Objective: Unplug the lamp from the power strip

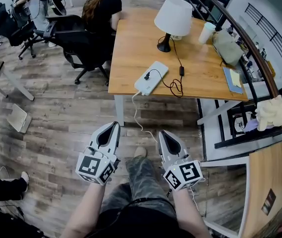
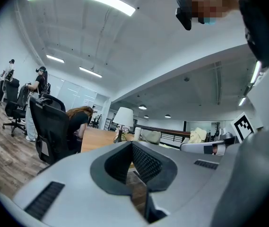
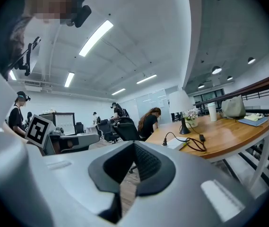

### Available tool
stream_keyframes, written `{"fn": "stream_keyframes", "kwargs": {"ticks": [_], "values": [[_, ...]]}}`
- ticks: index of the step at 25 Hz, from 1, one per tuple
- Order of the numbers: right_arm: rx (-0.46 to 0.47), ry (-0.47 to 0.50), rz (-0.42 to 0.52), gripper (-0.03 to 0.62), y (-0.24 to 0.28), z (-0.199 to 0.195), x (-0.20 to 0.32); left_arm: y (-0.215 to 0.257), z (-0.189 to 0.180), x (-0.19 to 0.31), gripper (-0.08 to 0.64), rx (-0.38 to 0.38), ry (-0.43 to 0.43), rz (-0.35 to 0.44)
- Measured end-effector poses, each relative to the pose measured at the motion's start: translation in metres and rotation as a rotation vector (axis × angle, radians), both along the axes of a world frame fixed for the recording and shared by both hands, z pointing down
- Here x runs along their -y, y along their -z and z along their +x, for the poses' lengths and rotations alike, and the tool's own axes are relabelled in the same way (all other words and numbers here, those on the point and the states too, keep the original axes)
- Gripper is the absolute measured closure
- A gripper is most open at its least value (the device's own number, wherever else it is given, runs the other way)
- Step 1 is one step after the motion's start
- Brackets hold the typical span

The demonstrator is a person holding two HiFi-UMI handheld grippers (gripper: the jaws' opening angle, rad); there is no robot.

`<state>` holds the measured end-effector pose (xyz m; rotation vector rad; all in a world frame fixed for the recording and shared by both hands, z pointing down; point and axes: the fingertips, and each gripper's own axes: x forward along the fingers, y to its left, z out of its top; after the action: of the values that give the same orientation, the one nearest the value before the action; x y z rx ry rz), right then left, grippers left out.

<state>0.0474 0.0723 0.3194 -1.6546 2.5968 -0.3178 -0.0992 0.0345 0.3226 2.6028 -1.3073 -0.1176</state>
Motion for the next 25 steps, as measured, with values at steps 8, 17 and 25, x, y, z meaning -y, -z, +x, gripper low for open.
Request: {"fn": "stream_keyframes", "kwargs": {"ticks": [8,17,25], "values": [[0.023,0.053,-0.006,0.584,-0.01,-0.006,0.061,-0.01,0.006,0.048,0.565,0.02,-0.004,-0.011],[0.017,0.082,-0.054,0.584,-0.032,0.0,0.129,-0.024,0.038,0.11,0.565,0.038,-0.067,-0.032],[0.014,0.124,-0.082,0.584,-0.049,-0.004,0.172,-0.041,0.057,0.153,0.565,0.045,-0.071,-0.047]]}}
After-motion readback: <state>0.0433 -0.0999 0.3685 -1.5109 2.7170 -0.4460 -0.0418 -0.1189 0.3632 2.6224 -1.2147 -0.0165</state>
